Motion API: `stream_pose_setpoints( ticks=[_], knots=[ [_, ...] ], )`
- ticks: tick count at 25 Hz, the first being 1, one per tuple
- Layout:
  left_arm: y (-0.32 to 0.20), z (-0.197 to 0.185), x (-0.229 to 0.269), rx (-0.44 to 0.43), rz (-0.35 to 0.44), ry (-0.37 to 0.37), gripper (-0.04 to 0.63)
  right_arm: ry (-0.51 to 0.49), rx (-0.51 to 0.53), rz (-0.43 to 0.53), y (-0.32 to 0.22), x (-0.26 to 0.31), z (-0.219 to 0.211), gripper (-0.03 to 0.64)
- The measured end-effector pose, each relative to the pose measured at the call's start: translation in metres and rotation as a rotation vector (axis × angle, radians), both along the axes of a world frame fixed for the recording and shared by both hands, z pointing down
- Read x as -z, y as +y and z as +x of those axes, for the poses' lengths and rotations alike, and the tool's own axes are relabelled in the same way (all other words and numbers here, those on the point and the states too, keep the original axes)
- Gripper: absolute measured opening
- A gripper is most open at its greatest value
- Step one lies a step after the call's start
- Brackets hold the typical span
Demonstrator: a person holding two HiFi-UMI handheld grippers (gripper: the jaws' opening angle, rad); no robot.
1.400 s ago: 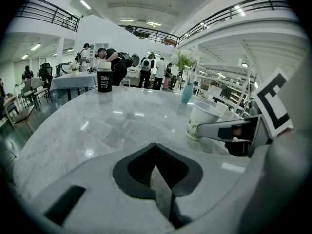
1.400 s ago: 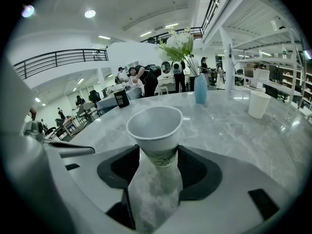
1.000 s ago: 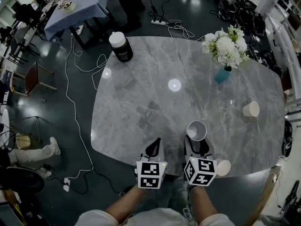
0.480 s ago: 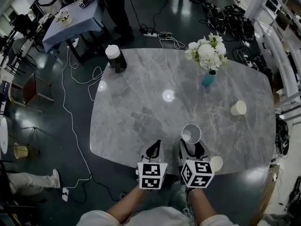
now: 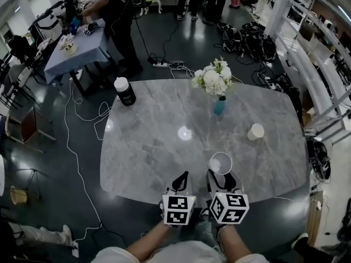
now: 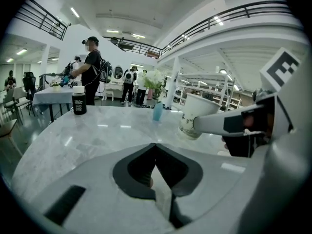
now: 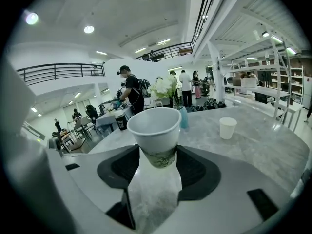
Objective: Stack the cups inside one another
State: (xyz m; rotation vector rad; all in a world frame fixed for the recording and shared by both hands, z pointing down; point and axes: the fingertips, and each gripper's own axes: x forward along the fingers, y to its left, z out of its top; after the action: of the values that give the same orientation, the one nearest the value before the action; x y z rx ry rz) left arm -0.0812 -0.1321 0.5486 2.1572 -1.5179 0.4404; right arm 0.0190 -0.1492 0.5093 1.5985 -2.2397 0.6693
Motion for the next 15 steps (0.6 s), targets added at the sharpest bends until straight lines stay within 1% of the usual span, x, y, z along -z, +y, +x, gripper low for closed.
stream_pose_setpoints(
  ticks=[4, 9, 15],
  knots=[
    [-0.005, 0.021, 0.013, -0.043, 0.017, 0.018, -0.006, -0.003, -0.067, 0.021, 0.001, 0.016, 0.028, 0.215],
    [-0.011, 0.042, 0.023, -0.086, 0.050, 0.020, -0.006, -0.002, -0.148, 0.048, 0.006, 0.028, 0.064, 0.215],
    [-0.021, 0.066, 0.035, -0.135, 0.074, 0.029, -0.006, -0.008, -0.222, 0.066, 0.005, 0.039, 0.098, 0.215]
  ],
)
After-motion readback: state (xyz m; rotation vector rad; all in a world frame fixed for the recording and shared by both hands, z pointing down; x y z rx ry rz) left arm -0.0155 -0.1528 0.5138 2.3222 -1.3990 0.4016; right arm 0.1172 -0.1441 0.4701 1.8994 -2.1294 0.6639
